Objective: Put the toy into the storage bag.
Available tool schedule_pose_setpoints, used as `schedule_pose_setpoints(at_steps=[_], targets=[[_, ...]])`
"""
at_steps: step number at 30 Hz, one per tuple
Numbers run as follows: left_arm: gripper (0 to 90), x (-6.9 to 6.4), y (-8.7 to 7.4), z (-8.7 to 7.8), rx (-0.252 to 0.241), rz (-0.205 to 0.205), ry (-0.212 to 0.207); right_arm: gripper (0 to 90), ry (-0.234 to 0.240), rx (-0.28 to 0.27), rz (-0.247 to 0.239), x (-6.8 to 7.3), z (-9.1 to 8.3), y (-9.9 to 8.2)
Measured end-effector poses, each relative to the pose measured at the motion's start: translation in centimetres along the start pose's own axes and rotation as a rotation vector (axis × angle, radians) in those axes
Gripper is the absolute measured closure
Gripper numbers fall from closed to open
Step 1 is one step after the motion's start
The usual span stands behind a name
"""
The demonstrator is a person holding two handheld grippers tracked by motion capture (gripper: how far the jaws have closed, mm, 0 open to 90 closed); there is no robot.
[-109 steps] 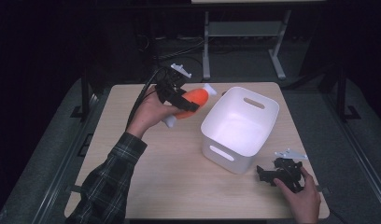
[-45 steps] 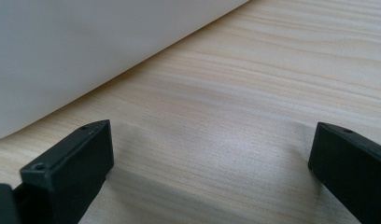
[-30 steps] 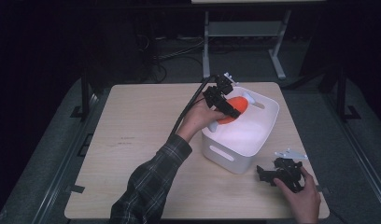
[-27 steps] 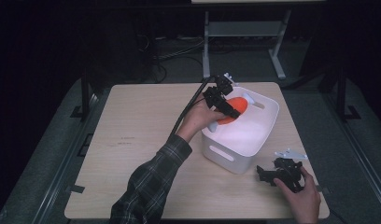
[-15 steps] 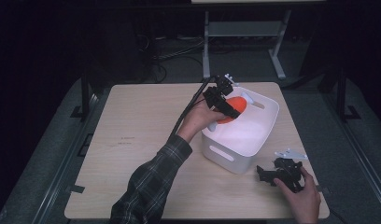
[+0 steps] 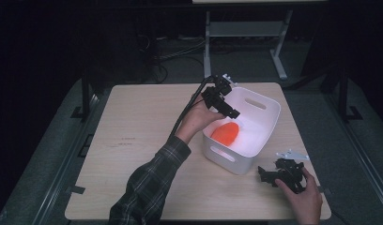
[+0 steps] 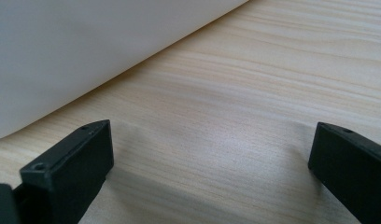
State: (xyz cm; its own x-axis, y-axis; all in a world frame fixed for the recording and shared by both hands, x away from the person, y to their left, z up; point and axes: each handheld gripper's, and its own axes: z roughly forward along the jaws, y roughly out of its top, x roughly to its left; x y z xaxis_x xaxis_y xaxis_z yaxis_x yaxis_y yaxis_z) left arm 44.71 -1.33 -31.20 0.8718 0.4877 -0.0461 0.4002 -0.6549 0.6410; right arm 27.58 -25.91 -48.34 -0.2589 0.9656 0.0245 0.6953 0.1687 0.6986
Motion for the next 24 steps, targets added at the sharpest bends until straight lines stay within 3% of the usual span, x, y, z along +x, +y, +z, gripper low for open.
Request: schedule_pose_setpoints(at_steps=[13, 24], targets=[[14.6, 1.7, -2.4, -3.1, -0.036, -0.032, 0.024, 0.0, 0.0, 0.0, 0.001, 0.0, 0.0, 0.0], [14.6, 2.7, -4.7, -4.3, -0.036, -0.049, 0.023, 0.0, -0.001, 0.0, 0.002, 0.0, 0.0, 0.0]])
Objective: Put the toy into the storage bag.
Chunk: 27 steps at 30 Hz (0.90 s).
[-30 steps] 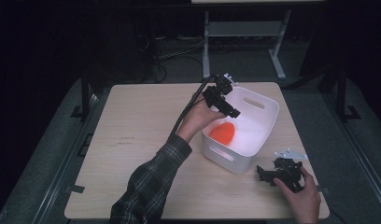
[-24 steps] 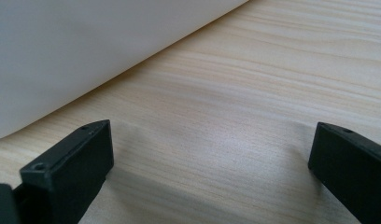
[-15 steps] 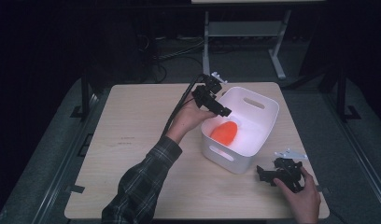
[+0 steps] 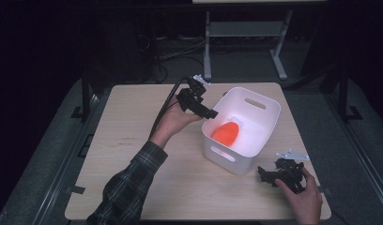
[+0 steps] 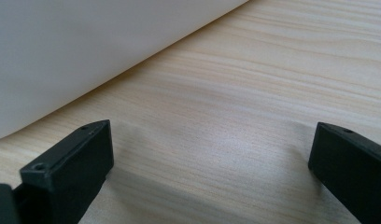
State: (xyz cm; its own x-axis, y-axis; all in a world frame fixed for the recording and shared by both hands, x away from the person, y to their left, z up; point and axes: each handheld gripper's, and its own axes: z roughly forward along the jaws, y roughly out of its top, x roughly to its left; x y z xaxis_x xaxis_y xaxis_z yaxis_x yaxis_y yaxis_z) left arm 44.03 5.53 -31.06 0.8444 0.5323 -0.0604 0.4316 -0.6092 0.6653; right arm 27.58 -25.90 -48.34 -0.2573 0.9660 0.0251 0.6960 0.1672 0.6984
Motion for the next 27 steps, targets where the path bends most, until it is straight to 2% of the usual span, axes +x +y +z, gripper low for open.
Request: schedule_pose_setpoints(at_steps=[6, 15, 27], targets=[[14.7, 0.8, -1.3, -1.6, -0.009, -0.017, 0.022, 0.0, 0.0, -0.001, -0.002, 0.0, 0.0, 0.0], [14.9, 1.7, -3.6, -3.1, -0.017, -0.032, 0.042, 0.0, -0.001, -0.001, -0.002, 0.0, 0.0, 0.0], [15.0, 2.2, -6.4, -4.2, -0.026, -0.046, 0.053, 0.0, -0.001, -0.001, -0.003, 0.0, 0.0, 0.0]])
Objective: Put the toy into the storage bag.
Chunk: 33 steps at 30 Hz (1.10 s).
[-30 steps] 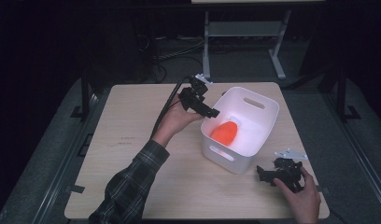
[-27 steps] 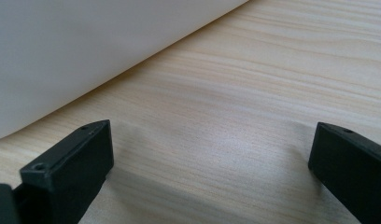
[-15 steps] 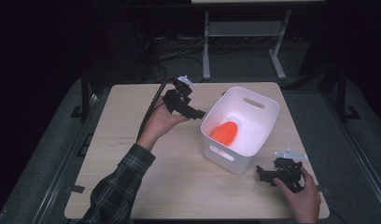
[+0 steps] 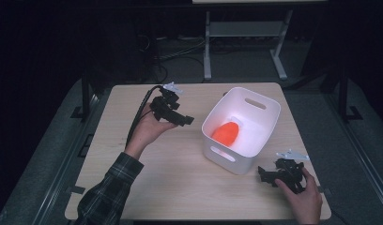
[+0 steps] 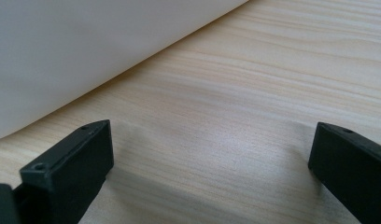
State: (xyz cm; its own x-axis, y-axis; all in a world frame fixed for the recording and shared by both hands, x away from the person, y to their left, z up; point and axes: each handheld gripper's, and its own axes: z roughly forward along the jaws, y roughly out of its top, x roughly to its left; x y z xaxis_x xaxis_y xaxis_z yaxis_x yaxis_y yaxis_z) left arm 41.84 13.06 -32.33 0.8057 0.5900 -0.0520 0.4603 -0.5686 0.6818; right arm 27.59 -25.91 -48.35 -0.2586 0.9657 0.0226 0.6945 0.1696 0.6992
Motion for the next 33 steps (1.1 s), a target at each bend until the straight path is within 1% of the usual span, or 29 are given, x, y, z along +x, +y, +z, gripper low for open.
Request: schedule_pose_setpoints(at_steps=[6, 7, 8, 10, 11, 13, 14, 15, 16, 17, 18, 19, 21, 22, 25, 27, 30, 33], targets=[[15.1, 0.4, -1.7, -0.5, -0.009, -0.01, 0.009, 0.0, 0.0, 0.001, 0.001, 0.0, 0.0, 0.0], [15.1, 0.4, -2.2, -0.7, -0.014, -0.013, 0.012, 0.0, 0.0, 0.0, 0.0, 0.0, 0.0, 0.0], [15.0, 0.4, -2.2, -0.7, -0.014, -0.013, 0.012, 0.0, 0.0, 0.0, 0.001, 0.0, 0.0, 0.0], [15.0, 0.5, -2.7, -0.8, -0.02, -0.022, 0.012, 0.0, 0.0, 0.0, 0.0, 0.0, 0.0, 0.0], [15.0, 0.6, -3.0, -1.0, -0.016, -0.02, 0.013, 0.0, 0.0, 0.001, 0.001, 0.0, 0.0, 0.0], [14.9, 0.6, -3.9, -1.1, -0.02, -0.03, 0.016, 0.0, 0.0, 0.001, 0.001, 0.0, 0.0, 0.0], [14.8, 0.6, -3.9, -1.1, -0.02, -0.03, 0.016, 0.0, 0.0, 0.001, 0.001, 0.0, 0.0, 0.0], [13.9, 0.6, -4.6, -1.1, -0.024, -0.035, 0.014, 0.0, 0.0, 0.0, 0.0, 0.0, 0.0, 0.0], [13.8, 0.6, -4.6, -1.1, -0.024, -0.035, 0.014, 0.0, 0.0, 0.0, 0.0, 0.0, 0.0, 0.0], [13.5, 0.7, -4.9, -1.2, -0.025, -0.037, 0.014, 0.0, 0.0, 0.001, 0.001, 0.0, 0.0, 0.0], [13.2, 0.7, -5.6, -1.3, -0.033, -0.041, 0.018, 0.0, 0.0, 0.0, 0.0, 0.0, 0.0, 0.0], [13.2, 0.7, -5.9, -1.3, -0.037, -0.043, 0.017, 0.0, 0.0, 0.0, 0.001, 0.0, 0.0, 0.0], [13.1, 0.7, -6.3, -1.4, -0.039, -0.044, 0.021, 0.0, 0.0, 0.0, 0.0, 0.0, 0.0, 0.0], [13.1, 0.7, -6.9, -1.6, -0.048, -0.044, 0.033, 0.0, 0.0, 0.0, 0.001, 0.0, 0.0, 0.0], [13.2, 0.8, -7.9, -1.9, -0.049, -0.051, 0.035, 0.0, 0.0, 0.001, 0.001, 0.0, 0.0, 0.0], [13.2, 0.9, -8.2, -2.0, -0.049, -0.051, 0.035, 0.0, 0.0, 0.0, 0.001, 0.0, 0.0, 0.0], [13.2, 0.9, -9.1, -2.2, -0.05, -0.053, 0.046, 0.0, 0.0, 0.0, 0.0, 0.0, 0.0, 0.0], [13.3, 0.8, -9.9, -2.4, -0.055, -0.048, 0.048, 0.0, 0.0, 0.0, 0.0, 0.0, 0.0, 0.0]])
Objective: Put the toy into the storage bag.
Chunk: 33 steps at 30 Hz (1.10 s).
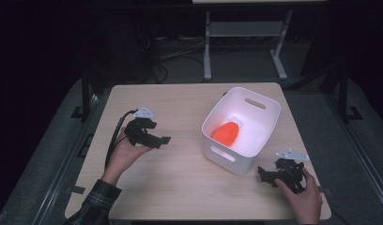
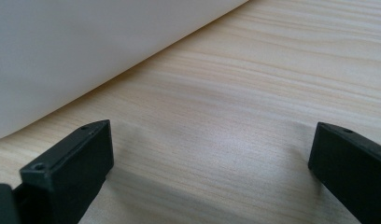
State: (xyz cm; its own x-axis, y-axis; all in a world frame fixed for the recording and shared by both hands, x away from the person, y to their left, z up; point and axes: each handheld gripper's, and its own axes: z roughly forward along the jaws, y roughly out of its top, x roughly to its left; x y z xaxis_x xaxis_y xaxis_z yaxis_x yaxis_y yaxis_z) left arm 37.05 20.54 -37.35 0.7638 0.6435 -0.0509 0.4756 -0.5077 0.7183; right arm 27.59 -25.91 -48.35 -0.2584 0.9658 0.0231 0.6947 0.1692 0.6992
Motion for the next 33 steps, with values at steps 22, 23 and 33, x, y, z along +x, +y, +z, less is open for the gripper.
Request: schedule_pose_setpoints(at_steps=[22, 23, 33], targets=[[13.7, -1.2, -6.0, -1.0, -0.001, 0.019, 0.05, 0.0, 0.0, 0.0, 0.0, 0.0, 0.0, 0.0], [13.7, -1.3, -6.3, -1.0, -0.003, 0.019, 0.052, 0.0, 0.0, 0.0, 0.0, 0.0, 0.0, 0.0], [13.8, -1.7, -9.2, -1.7, -0.029, 0.012, 0.067, 0.0, 0.0, 0.0, 0.0, 0.0, 0.0, 0.0]])
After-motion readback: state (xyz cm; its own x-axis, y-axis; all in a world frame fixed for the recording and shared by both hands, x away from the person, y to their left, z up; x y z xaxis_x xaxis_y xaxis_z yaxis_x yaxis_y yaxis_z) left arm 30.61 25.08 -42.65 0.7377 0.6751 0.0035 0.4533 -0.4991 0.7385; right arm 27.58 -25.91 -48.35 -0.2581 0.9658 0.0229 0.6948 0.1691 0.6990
